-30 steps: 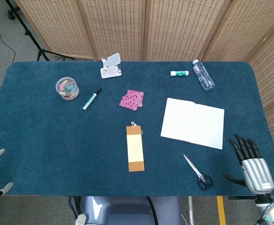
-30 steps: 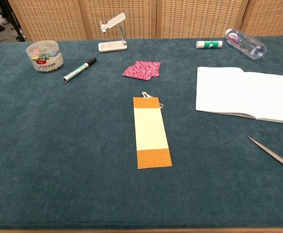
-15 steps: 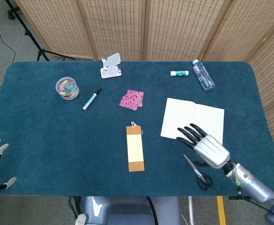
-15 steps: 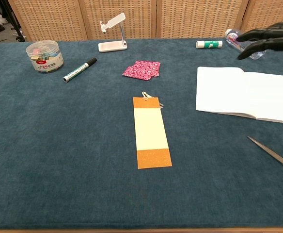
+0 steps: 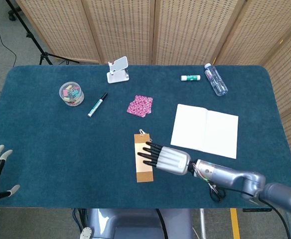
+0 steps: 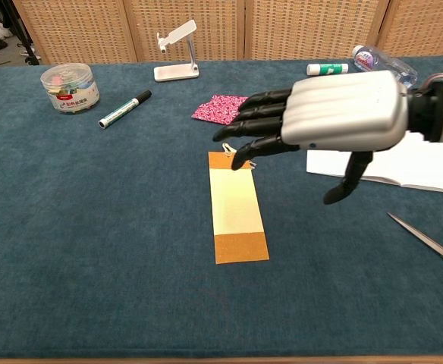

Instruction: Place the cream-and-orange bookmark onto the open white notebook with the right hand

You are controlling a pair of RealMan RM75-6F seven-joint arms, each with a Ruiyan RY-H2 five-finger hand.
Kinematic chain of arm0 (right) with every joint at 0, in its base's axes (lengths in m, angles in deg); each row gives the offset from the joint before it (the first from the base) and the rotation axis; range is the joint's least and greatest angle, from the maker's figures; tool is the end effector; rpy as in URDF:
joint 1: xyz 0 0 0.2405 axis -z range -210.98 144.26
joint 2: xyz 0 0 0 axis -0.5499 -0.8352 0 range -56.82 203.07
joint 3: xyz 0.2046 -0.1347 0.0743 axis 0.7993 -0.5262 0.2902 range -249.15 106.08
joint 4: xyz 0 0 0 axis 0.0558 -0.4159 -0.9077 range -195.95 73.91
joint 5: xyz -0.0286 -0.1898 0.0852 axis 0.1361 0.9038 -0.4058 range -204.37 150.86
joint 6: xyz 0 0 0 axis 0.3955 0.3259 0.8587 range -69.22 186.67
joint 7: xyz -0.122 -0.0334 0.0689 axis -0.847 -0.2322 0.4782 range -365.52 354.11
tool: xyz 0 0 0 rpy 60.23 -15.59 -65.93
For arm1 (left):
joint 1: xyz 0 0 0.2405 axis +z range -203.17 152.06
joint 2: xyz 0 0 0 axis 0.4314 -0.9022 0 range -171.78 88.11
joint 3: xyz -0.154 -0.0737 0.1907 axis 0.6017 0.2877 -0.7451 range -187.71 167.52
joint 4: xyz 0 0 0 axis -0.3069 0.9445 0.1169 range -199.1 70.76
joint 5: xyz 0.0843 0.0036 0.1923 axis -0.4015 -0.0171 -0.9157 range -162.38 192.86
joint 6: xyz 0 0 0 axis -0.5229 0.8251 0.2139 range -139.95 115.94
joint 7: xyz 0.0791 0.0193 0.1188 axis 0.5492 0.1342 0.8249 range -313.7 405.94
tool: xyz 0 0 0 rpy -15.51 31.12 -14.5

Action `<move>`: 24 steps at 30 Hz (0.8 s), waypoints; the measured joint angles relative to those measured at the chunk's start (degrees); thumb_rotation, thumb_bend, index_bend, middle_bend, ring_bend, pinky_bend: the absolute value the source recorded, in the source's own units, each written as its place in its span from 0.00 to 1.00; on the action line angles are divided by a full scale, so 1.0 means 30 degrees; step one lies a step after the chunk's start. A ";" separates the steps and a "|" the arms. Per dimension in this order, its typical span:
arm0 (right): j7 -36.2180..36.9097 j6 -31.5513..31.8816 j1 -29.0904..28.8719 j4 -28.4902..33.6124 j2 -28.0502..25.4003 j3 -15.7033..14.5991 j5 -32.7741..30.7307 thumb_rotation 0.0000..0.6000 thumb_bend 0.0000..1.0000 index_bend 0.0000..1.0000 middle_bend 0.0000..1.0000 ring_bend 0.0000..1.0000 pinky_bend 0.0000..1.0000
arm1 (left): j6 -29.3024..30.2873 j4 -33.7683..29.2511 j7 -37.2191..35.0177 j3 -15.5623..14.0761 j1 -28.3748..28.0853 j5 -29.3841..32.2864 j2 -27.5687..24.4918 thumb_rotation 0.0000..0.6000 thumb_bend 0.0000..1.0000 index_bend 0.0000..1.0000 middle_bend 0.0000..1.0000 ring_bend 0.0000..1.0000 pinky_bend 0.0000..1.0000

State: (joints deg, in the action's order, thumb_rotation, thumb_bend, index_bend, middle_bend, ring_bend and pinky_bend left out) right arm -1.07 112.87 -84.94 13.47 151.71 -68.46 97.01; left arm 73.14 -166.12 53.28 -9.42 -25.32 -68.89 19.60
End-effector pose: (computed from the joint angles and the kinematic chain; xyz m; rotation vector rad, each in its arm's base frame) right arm -0.1136 -0.3251 0.0048 2.5883 0.0550 0.9776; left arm -0.3022 0.1440 0.1557 -1.3418 -0.9981 -0.7952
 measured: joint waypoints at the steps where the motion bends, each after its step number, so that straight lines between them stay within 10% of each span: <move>1: -0.0001 -0.0102 -0.0369 -0.0401 0.0413 -0.0029 0.0089 1.00 0.00 0.17 0.00 0.00 0.00 | -0.0071 -0.0010 0.0029 0.0004 -0.0030 0.0052 0.0009 1.00 0.00 0.00 0.00 0.00 0.00; 24: -0.3872 -0.3100 -0.3769 -0.4952 0.5623 -0.0693 -0.1122 1.00 0.00 0.20 0.00 0.00 0.00 | -0.0662 0.0039 -0.1034 -0.0178 -0.0303 0.0241 -0.0416 1.00 0.00 0.00 0.00 0.00 0.00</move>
State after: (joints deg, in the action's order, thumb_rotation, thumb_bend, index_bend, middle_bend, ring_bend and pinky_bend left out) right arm -12.69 103.57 -96.24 -1.38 168.58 -70.54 93.65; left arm 71.15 -166.01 50.18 -9.96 -26.23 -68.17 18.35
